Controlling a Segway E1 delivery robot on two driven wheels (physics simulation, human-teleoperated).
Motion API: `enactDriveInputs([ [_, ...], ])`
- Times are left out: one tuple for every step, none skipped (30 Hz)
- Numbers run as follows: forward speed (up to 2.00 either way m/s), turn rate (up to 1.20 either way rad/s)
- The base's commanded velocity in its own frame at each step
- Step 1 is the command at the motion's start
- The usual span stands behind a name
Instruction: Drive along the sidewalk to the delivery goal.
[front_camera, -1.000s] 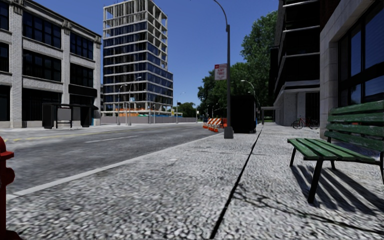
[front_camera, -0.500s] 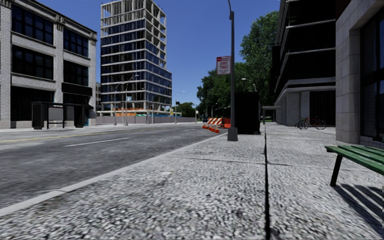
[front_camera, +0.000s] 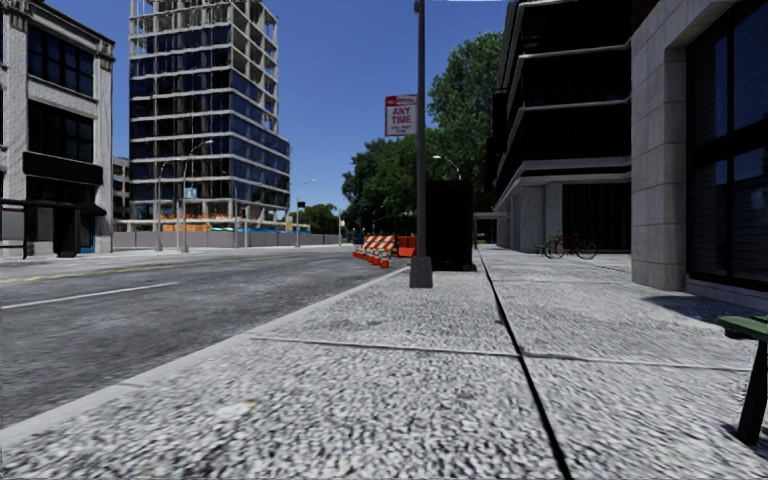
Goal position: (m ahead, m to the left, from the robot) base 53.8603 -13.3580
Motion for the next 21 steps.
enactDriveInputs([
  [2.00, -0.51],
  [2.00, -0.52],
  [2.00, -0.52],
  [2.00, -0.52],
  [2.00, -0.52],
  [2.00, -0.53],
  [2.00, -0.53],
  [2.00, -0.53],
  [2.00, -0.54],
  [2.00, -0.54],
  [2.00, -0.54],
  [2.00, -0.54],
  [2.00, -0.54],
  [2.00, -0.54],
  [2.00, -0.54],
  [2.00, -0.54],
  [2.00, -0.54],
  [2.00, -0.54],
  [2.00, -0.54],
  [2.00, -0.54],
  [2.00, -0.54],
])
